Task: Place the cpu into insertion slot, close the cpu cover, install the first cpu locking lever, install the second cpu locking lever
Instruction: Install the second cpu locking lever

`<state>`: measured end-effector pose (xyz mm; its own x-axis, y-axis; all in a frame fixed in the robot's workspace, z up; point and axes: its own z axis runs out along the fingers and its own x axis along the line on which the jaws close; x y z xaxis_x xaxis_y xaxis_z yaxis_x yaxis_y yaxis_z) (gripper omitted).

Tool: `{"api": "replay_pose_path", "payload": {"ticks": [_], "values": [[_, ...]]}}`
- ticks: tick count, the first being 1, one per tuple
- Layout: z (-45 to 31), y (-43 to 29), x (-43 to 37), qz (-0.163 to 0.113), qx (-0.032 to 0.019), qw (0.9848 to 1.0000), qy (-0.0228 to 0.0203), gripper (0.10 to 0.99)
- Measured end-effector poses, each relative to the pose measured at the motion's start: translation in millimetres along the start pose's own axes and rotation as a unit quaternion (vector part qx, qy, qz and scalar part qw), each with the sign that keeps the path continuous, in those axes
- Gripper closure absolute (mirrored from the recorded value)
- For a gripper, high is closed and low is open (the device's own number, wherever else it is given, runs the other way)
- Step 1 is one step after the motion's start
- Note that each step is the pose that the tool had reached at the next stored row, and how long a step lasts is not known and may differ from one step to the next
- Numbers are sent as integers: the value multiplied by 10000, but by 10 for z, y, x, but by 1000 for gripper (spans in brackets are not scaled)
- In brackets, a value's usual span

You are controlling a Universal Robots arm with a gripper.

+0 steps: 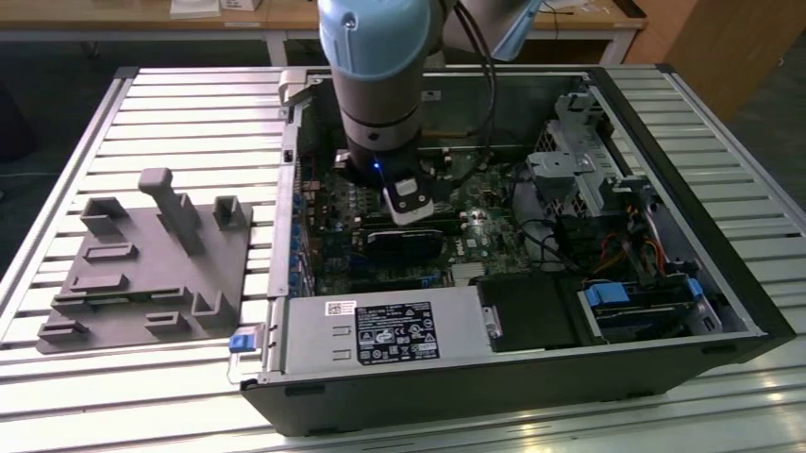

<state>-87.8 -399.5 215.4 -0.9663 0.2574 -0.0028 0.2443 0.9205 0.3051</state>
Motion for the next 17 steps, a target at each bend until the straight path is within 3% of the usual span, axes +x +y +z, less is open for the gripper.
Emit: {"api": "replay_pose_path", "payload": {"ticks": [3,5,8,10,13,17], "values": [[-52,19,-6,-3,46,10000,-12,980],[-75,26,-10,-12,148,9999,-37,980],[-89,34,-21,-27,348,9994,-88,980],[-88,40,-41,-30,429,9990,-110,980],[-82,57,-111,-24,485,9987,-127,980],[-69,91,-231,-21,509,9986,-132,980]]}}
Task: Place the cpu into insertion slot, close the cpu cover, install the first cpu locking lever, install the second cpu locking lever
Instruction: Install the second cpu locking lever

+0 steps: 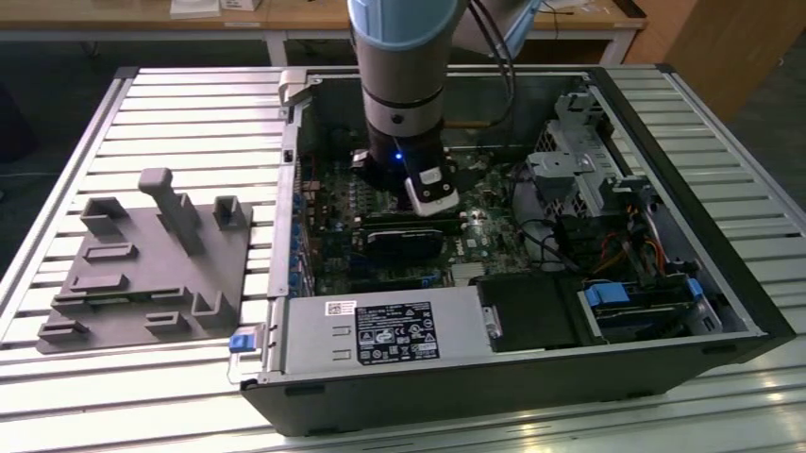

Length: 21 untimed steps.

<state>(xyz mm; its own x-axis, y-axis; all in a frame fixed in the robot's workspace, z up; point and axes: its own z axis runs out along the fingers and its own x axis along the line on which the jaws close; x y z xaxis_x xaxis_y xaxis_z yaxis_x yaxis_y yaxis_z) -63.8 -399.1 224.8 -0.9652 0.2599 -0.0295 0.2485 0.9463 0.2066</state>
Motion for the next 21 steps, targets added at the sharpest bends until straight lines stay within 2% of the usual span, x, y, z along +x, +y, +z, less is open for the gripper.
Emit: {"api": "replay_pose_path", "payload": {"ticks": [3,6,11,15,21], "values": [[11,31,-87,0,15,10000,-1,980],[22,71,-124,-5,67,10000,-14,980],[52,191,-110,-6,92,10000,-20,980],[76,289,-83,-10,131,9999,-31,980],[106,401,-75,-18,237,9997,-54,980]]}}
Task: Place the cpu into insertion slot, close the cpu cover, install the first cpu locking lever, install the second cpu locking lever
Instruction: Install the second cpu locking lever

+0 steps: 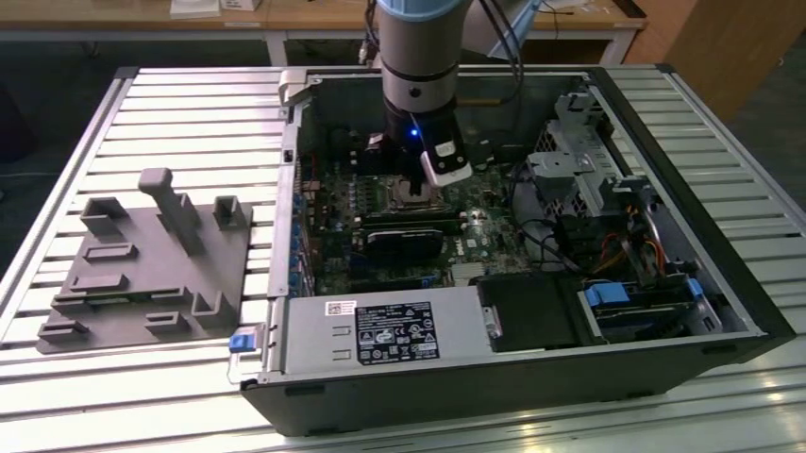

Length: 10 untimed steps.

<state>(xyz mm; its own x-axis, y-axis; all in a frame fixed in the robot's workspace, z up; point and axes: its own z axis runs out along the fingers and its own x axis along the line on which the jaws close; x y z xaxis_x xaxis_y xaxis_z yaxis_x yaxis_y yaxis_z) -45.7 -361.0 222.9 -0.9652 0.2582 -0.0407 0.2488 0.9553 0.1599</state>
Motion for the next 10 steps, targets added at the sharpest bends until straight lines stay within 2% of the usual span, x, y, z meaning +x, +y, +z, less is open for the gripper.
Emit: {"api": "replay_pose_path", "payload": {"ticks": [10], "values": [[28,136,-27,-4,53,10000,-11,980]]}}
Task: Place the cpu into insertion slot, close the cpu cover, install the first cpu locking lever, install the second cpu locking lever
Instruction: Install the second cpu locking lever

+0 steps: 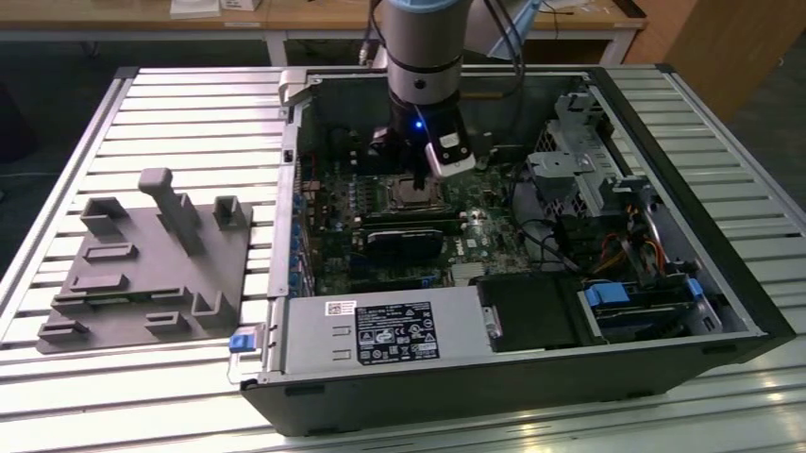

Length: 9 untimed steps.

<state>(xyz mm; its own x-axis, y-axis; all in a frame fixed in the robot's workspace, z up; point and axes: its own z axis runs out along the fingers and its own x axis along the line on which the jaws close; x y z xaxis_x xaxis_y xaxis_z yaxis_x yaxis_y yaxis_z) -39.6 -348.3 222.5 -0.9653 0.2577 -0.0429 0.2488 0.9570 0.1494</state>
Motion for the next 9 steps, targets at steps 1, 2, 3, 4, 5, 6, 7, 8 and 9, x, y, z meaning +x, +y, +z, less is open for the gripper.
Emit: {"api": "replay_pose_path", "payload": {"ticks": [1,2,3,4,5,6,7,8,9], "values": [[3,13,2,-1,16,10000,-4,980],[5,25,3,-3,41,10000,-9,980],[7,35,5,-4,61,10000,-14,980],[9,44,6,-5,70,10000,-16,980],[10,51,8,-6,77,10000,-17,980],[10,53,8,-6,78,10000,-17,980],[10,53,8,-6,78,10000,-17,980],[11,56,9,-6,78,10000,-17,980],[11,58,9,-6,78,10000,-17,980]]}}
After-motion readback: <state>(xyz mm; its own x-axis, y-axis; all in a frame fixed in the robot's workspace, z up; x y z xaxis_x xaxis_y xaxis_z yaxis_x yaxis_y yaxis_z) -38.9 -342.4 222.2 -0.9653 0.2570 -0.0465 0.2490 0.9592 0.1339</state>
